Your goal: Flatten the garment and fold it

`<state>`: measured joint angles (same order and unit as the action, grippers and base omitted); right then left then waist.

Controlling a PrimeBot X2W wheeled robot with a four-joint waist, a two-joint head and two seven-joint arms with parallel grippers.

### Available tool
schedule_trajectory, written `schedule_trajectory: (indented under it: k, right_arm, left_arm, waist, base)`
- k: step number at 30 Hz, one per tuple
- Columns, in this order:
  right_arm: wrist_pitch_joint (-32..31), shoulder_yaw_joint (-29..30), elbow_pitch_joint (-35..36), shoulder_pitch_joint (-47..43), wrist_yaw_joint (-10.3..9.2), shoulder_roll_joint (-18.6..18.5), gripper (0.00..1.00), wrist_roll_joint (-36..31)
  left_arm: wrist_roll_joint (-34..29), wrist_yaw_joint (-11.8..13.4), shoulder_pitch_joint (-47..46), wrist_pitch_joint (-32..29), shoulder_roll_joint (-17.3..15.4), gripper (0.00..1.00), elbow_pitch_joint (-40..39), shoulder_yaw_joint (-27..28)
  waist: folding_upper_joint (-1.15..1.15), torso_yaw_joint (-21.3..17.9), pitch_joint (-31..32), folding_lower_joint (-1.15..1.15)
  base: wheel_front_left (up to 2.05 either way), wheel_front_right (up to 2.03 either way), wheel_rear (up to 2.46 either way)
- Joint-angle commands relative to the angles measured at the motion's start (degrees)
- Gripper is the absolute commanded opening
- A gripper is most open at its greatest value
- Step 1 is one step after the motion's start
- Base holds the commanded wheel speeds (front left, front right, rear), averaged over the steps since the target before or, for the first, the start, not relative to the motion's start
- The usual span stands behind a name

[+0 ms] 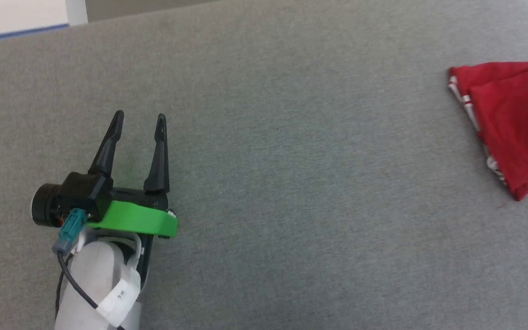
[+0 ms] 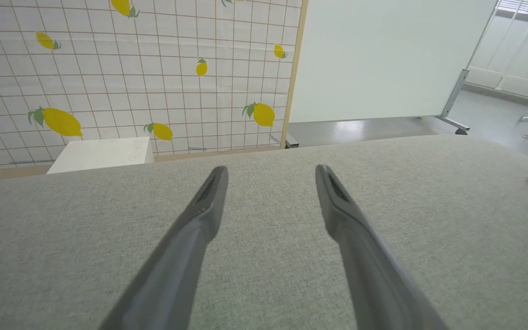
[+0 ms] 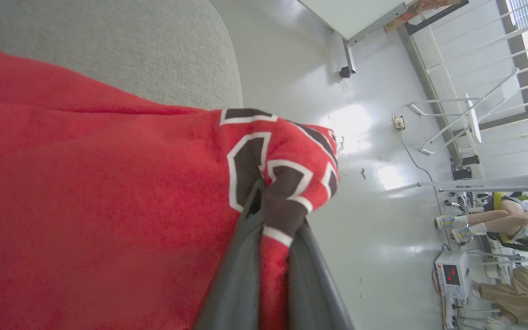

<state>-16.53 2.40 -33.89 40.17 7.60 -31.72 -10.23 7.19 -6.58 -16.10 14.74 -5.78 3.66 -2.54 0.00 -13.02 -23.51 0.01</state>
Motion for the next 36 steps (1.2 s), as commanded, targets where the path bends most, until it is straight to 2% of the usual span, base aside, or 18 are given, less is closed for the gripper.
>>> schedule_trajectory:
  k: [1, 4, 5, 6, 7, 13, 16, 20, 23, 27, 31, 36]
  right_arm:
    - [0.4, 1.8, -0.9, 1.0, -0.11, 0.4, 0.00, -1.7]
    - [0.1, 5.4, -2.2, 0.8, -0.11, 2.5, 0.02, -4.2]
    - [0.0, 6.9, -2.7, 0.6, -0.11, 3.3, 0.37, -4.9]
    - [-0.1, 8.4, -3.0, 0.3, -0.11, 4.0, 0.84, -5.8]
    - [0.2, 9.6, -3.2, 0.0, -0.11, 4.5, 1.00, -6.3]
    - [2.8, 17.1, -2.6, -3.7, -0.11, 7.4, 1.00, -8.0]
    - [6.0, 20.2, -0.8, -7.5, -0.11, 9.2, 1.00, -6.6]
    - [10.7, 21.1, 2.3, -11.4, -0.11, 11.5, 1.00, -2.3]
    - [14.1, 22.0, 6.5, -14.5, -0.11, 14.9, 1.00, 1.6]
    - [17.6, 19.0, 13.1, -19.9, -0.11, 18.8, 1.00, 6.8]
    - [20.1, 13.6, 20.0, -25.6, -0.11, 21.4, 1.00, 11.4]
    - [22.4, 9.7, 27.9, -31.7, -0.11, 25.7, 1.00, 13.9]
  left_arm:
    - [-0.7, -0.3, -1.0, 0.3, -0.6, 1.00, 0.1, 0.1]
    - [-0.5, -0.3, -0.8, 0.3, -0.6, 1.00, 0.2, 0.2]
    - [-0.4, -0.3, -0.6, 0.3, -0.5, 1.00, 0.5, 0.2]
    - [-0.4, -0.3, -0.3, 0.3, -0.4, 1.00, 0.7, 0.2]
    - [-0.3, -0.3, -0.2, 0.3, -0.3, 1.00, 1.0, 0.1]
    - [0.6, -0.3, 1.6, 0.3, 0.8, 1.00, 2.3, -0.5]
    - [1.2, -0.3, 3.7, 0.3, 1.4, 1.00, 3.4, -0.9]
    - [1.8, -0.3, 5.9, 0.3, 1.8, 1.00, 4.4, -1.1]
    - [2.1, 0.0, 7.4, 0.3, 2.1, 1.00, 5.2, -1.2]
    - [2.8, 0.4, 9.0, 0.3, 2.3, 1.00, 5.9, -1.4]
    - [3.4, 0.8, 10.2, 0.3, 2.5, 1.00, 6.3, -1.4]
    - [4.1, 1.0, 10.9, 0.3, 2.7, 1.00, 6.9, -1.8]
  waist:
    - [0.00, 2.5, -2.2, -0.01]
    - [0.00, 3.1, -1.7, -0.01]
    - [0.00, 3.3, -1.3, -0.01]
    - [0.00, 3.5, -0.7, -0.01]
    - [0.00, 3.7, -0.1, -0.01]
    - [0.00, 5.2, 6.0, -0.01]
    - [0.00, 6.3, 10.9, -0.01]
    - [0.00, 7.4, 14.8, -0.01]
    - [0.00, 8.4, 17.1, -0.01]
    - [0.00, 9.7, 19.3, -0.01]
    - [0.00, 11.0, 20.6, -0.01]
    - [0.00, 12.9, 21.4, -0.01]
  base:
    - [0.00, 0.00, 0.00]
    - [0.00, 0.00, 0.00]
    - [0.00, 0.00, 0.00]
    - [0.00, 0.00, 0.00]
    - [0.00, 0.00, 0.00]
    - [0.00, 0.00, 0.00]
    - [0.00, 0.00, 0.00]
    - [0.00, 0.00, 0.00]
    - [0.00, 0.00, 0.00]
    - [0.00, 0.00, 0.00]
    - [0.00, 0.00, 0.00]
    - [0.00, 0.00, 0.00]
